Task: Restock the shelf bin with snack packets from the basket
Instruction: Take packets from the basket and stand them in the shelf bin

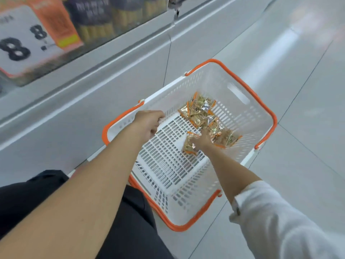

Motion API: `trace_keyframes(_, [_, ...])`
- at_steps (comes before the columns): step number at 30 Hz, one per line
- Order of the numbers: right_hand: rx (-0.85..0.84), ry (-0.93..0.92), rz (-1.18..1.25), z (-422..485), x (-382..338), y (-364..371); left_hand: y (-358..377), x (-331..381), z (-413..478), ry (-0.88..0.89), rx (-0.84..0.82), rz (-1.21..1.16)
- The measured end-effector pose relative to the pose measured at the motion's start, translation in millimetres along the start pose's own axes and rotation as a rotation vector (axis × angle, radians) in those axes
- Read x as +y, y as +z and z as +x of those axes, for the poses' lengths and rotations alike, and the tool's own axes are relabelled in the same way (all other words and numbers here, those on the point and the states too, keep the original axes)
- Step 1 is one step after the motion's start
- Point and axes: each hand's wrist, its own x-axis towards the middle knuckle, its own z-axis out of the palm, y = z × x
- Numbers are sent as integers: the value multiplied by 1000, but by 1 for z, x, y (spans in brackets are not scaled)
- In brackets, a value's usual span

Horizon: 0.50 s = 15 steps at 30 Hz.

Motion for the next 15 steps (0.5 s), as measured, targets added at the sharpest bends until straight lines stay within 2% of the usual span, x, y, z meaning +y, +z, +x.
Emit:
trace_keyframes(2, [-60, -38, -274, 12, 16, 31, -3, 0, 4, -30, -5, -19])
trace_keyframes(4, [-34, -75, -360, 4, 26, 56, -5, 1, 8, -39, -1, -28])
trace_keyframes(7, [174, -145, -130, -16, 21, 71, -5, 5, 10, -49, 9, -64])
trace_keyframes(12, [57, 112, 448, -35, -25, 57, 6, 4, 3, -32, 43, -26])
trace_keyframes(14, [72, 30, 452, -50, -46, 41, 7, 1, 0, 0, 110, 46])
trace_keyframes(15, [93, -86, 388, -57, -55, 33, 6, 0, -3, 27, 150, 91])
